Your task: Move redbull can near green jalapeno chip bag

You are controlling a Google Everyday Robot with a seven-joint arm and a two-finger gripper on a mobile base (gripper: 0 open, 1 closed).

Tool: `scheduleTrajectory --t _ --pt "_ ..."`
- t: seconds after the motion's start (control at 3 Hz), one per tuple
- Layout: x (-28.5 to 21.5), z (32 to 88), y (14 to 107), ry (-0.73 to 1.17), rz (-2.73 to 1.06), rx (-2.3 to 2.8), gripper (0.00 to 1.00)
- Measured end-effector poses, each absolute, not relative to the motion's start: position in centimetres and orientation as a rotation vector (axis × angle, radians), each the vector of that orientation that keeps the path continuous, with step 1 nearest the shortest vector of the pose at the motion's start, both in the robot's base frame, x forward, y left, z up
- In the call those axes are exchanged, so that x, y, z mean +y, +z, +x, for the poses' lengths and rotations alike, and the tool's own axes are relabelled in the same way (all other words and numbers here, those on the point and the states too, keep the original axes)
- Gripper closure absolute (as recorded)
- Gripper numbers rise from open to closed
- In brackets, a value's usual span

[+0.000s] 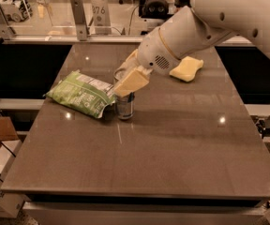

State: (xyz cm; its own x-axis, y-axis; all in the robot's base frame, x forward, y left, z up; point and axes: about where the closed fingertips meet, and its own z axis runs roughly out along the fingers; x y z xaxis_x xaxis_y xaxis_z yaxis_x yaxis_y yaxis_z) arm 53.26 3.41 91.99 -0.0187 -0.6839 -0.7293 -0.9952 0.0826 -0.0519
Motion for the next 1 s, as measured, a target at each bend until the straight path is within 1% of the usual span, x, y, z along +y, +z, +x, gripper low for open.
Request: scheduleTrajectory --t 1.0 --pt "4.46 53.07 91.48 0.649 -1.696 1.747 0.12"
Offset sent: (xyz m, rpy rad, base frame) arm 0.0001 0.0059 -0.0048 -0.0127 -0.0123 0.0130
